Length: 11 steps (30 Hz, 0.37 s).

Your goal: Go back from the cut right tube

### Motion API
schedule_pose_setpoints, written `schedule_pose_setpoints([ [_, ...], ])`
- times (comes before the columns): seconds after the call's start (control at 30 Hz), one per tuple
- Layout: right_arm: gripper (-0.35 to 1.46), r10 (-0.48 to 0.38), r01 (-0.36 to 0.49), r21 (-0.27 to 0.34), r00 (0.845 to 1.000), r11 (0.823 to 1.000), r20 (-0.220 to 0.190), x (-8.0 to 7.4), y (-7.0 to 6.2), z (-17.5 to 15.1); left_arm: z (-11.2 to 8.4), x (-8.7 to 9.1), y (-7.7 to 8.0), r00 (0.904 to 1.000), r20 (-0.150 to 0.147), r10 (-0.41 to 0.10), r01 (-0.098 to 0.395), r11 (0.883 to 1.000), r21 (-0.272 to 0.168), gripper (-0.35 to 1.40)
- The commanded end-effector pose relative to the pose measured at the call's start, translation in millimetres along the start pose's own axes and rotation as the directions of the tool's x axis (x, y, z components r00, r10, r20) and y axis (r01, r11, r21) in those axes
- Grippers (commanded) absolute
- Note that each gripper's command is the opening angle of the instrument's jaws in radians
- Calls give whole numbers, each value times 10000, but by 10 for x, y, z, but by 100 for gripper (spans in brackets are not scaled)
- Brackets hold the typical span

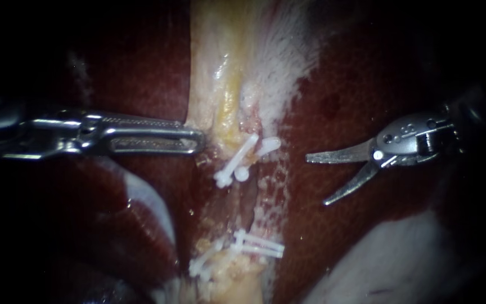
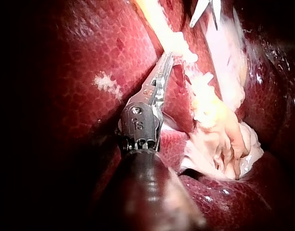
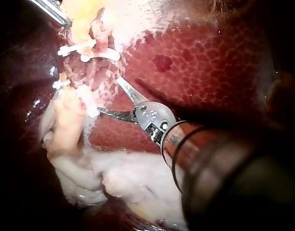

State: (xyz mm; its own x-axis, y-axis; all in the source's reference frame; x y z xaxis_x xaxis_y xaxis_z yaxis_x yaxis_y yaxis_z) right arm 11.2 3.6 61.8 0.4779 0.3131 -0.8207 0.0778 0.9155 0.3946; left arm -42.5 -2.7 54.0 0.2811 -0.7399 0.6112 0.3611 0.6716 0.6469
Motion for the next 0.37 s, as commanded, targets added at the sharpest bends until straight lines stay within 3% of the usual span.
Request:
schedule_pose_setpoints([
  [0.03,143,-1,1,1,10000,10000,0,0,0,0,0,0,0,10000,0,3,-3,10000,0,-20],
  [0.37,143,-4,4,7,10000,10000,-1,-1,0,-1,0,0,1,10000,-1,4,-4,10000,5,-20],
])
